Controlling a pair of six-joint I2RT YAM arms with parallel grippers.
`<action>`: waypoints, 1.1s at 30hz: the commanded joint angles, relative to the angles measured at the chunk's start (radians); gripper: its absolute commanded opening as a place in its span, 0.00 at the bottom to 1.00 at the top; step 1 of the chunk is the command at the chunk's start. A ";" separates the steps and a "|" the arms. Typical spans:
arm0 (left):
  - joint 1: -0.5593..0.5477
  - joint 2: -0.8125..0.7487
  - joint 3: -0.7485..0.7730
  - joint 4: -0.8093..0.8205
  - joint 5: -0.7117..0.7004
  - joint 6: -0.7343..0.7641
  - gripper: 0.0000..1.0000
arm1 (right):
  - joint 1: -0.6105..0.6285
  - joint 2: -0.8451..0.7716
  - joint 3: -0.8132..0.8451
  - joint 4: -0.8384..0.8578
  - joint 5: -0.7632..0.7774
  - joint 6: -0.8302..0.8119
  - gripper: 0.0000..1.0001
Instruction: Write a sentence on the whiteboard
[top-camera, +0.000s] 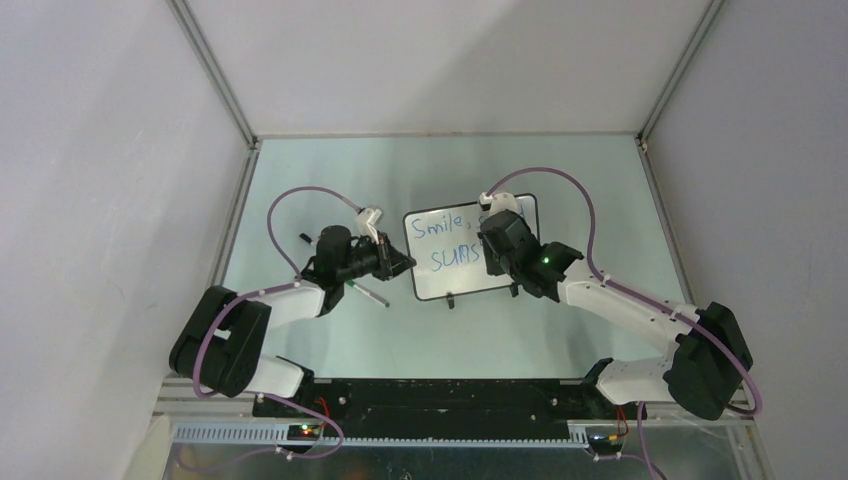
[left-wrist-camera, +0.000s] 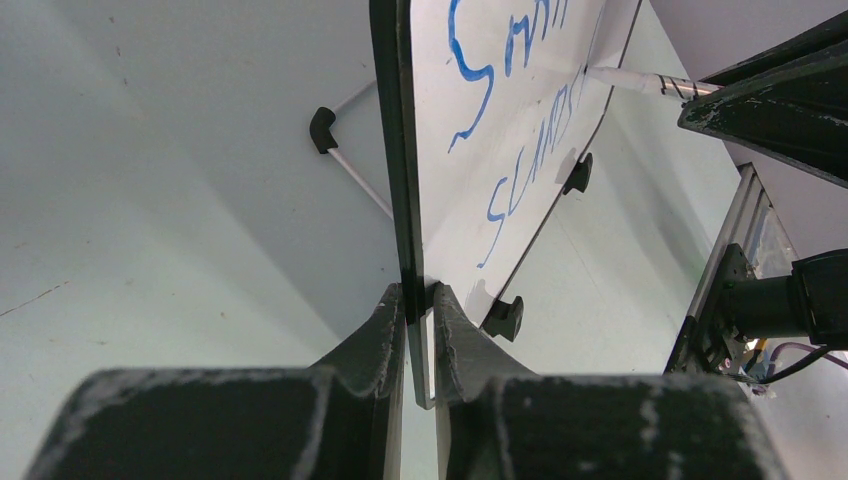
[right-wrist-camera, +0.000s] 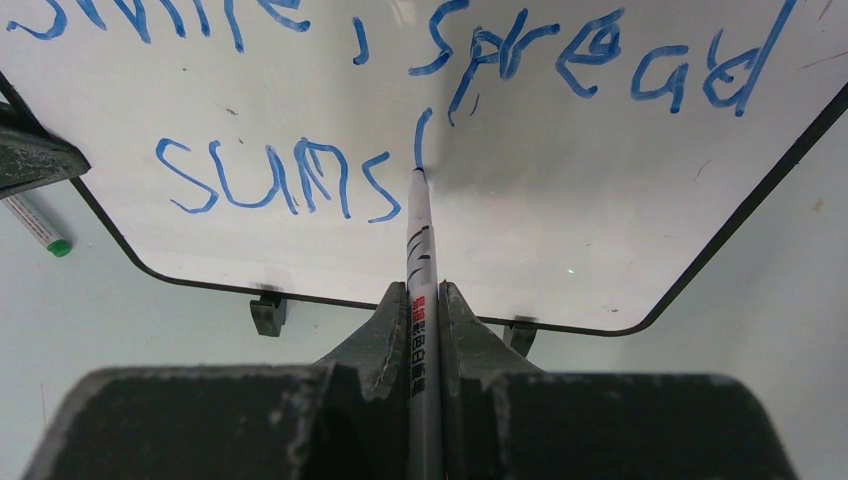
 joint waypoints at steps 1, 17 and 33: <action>-0.009 -0.007 0.018 -0.043 -0.020 0.050 0.06 | -0.016 -0.002 0.043 0.027 0.014 -0.009 0.00; -0.009 -0.009 0.018 -0.045 -0.022 0.049 0.06 | -0.034 -0.013 0.043 -0.017 0.052 0.015 0.00; -0.009 -0.012 0.016 -0.047 -0.022 0.051 0.06 | -0.036 -0.036 0.020 -0.033 0.051 0.027 0.00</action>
